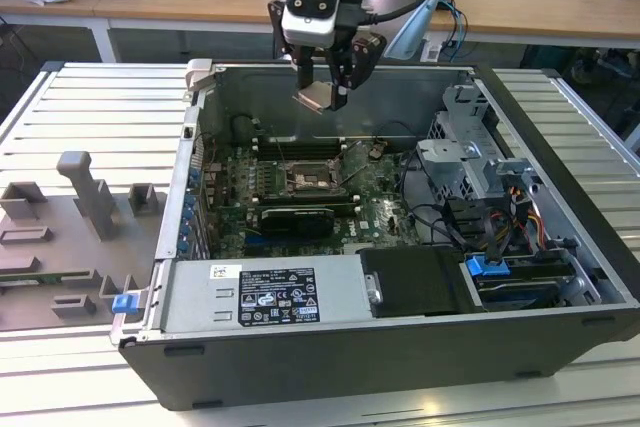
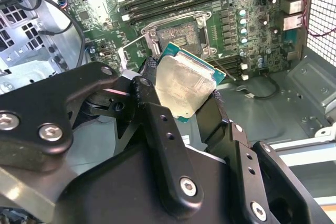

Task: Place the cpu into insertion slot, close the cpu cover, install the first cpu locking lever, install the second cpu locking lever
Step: 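Place the cpu into insertion slot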

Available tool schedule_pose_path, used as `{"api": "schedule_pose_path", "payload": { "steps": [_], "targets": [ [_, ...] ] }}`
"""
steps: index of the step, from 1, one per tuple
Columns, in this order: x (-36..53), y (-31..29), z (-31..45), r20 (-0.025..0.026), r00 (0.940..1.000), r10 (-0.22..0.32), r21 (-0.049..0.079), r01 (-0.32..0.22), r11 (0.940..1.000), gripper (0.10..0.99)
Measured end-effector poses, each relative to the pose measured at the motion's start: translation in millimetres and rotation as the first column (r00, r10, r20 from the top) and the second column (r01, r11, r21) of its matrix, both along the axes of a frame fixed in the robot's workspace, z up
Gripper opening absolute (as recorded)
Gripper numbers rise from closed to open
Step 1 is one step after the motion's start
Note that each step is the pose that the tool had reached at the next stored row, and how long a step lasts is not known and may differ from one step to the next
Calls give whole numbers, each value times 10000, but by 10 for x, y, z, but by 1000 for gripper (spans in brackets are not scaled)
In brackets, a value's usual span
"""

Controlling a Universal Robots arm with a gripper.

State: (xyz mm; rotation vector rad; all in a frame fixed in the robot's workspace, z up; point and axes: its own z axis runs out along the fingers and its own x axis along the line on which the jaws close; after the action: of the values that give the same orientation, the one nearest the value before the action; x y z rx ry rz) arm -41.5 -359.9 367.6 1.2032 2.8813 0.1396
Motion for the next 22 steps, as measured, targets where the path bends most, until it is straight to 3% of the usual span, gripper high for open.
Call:
{"api": "schedule_pose_path", "payload": {
  "steps": [22],
  "targets": [
    [0,0,-16,0,9976,-695,0,695,9976,541]
  ]
}}
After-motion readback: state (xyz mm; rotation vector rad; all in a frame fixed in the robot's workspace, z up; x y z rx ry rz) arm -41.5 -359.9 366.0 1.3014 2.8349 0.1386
